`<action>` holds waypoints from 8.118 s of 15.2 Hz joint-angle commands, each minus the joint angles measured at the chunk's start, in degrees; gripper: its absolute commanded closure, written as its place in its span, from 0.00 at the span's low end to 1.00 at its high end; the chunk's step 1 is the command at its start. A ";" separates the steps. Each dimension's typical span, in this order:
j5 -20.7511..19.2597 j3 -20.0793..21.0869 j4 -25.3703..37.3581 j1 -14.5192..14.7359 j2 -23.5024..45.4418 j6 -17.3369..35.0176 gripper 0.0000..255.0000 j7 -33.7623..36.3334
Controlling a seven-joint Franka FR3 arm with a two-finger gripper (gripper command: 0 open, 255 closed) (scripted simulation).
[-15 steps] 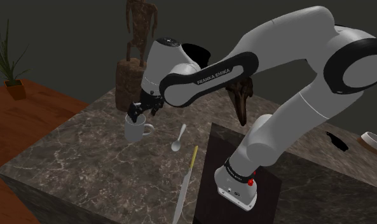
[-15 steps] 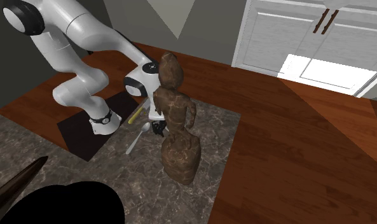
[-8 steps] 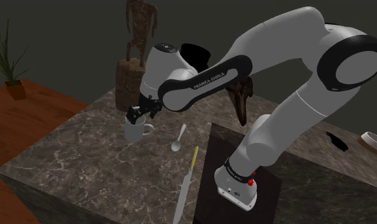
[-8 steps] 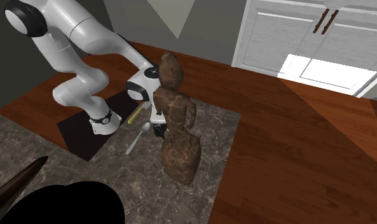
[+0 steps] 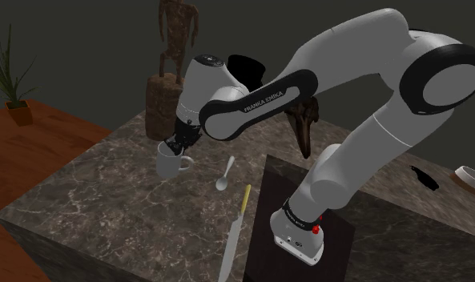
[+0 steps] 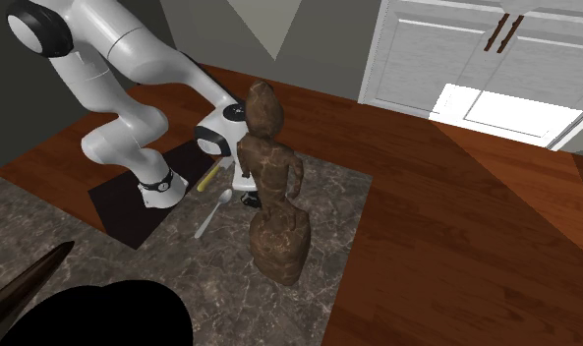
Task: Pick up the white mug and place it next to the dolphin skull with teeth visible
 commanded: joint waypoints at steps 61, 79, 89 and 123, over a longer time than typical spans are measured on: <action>3.49 -8.85 22.10 -0.03 -20.40 -42.21 1.00 -9.75; -5.91 -28.37 6.92 -5.33 -45.49 -52.38 1.00 -30.26; -15.84 -40.92 7.80 -9.83 -51.54 -57.98 1.00 -43.12; -40.93 -92.41 57.65 9.27 -38.64 -65.82 1.00 -88.41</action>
